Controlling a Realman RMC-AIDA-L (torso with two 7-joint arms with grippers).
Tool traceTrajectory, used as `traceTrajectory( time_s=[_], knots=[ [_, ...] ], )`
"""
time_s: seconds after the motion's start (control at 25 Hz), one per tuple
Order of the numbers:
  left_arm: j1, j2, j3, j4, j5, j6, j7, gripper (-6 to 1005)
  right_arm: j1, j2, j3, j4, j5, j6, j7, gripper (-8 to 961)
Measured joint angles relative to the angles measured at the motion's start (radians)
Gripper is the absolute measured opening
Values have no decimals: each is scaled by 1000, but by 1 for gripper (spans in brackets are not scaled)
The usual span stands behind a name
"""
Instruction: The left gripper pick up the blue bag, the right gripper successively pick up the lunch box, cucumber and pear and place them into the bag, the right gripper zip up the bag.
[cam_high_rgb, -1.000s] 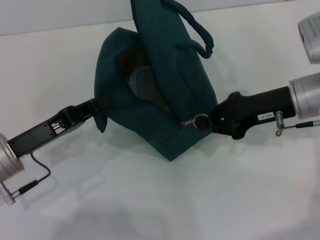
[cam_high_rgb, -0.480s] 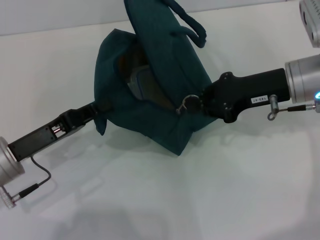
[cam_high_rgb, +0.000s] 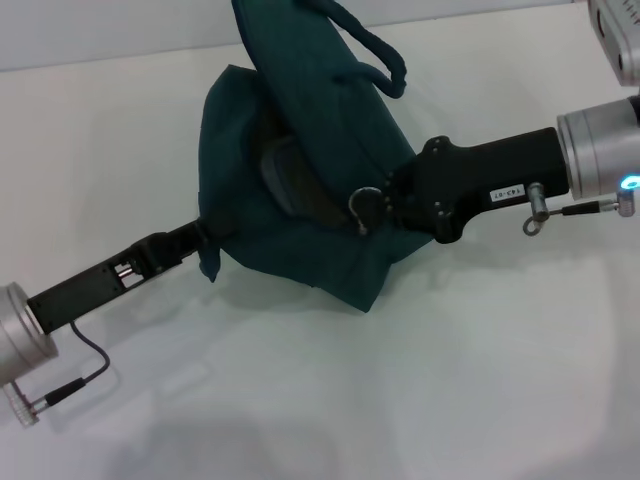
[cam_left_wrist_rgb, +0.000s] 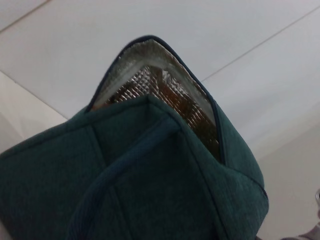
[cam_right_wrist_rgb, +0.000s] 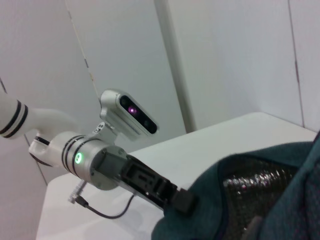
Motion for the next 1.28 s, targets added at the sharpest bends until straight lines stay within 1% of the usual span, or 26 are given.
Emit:
traceTrajectory(
  time_s=[0.2, 0.4, 0.44, 0.68, 0.88, 1.0, 1.12, 1.2, 1.28],
  knots=[
    [-4, 0, 0, 4, -8, 5, 7, 171, 34, 0, -1, 38, 3, -41, -4, 10],
    [-7, 4, 0, 3, -48, 54, 24, 177, 46, 0, -1, 48, 5, -52, -9, 10],
    [-8, 7, 0, -1, -82, 96, 34, 179, 47, 0, -1, 49, 9, -53, -13, 10],
    [-7, 22, 0, -2, -109, 203, 73, 186, 45, 0, -1, 59, 102, -59, -79, 10],
    [-1, 25, 0, -14, -100, 230, 97, 410, 70, -1, 5, 111, 123, -84, -105, 10],
    [3, 22, 0, -17, -79, 238, 120, 449, 74, 0, 7, 116, 145, -97, -120, 10],
    [12, 13, 0, -16, -44, 243, 154, 489, 94, -1, 1, 142, 153, -106, -120, 10],
    [31, 4, 0, -17, -34, 244, 183, 515, 105, -2, 4, 167, 156, -123, -136, 10],
    [53, 1, 0, -20, -33, 244, 204, 515, 105, -1, 7, 180, 178, -129, -162, 10]
  ],
)
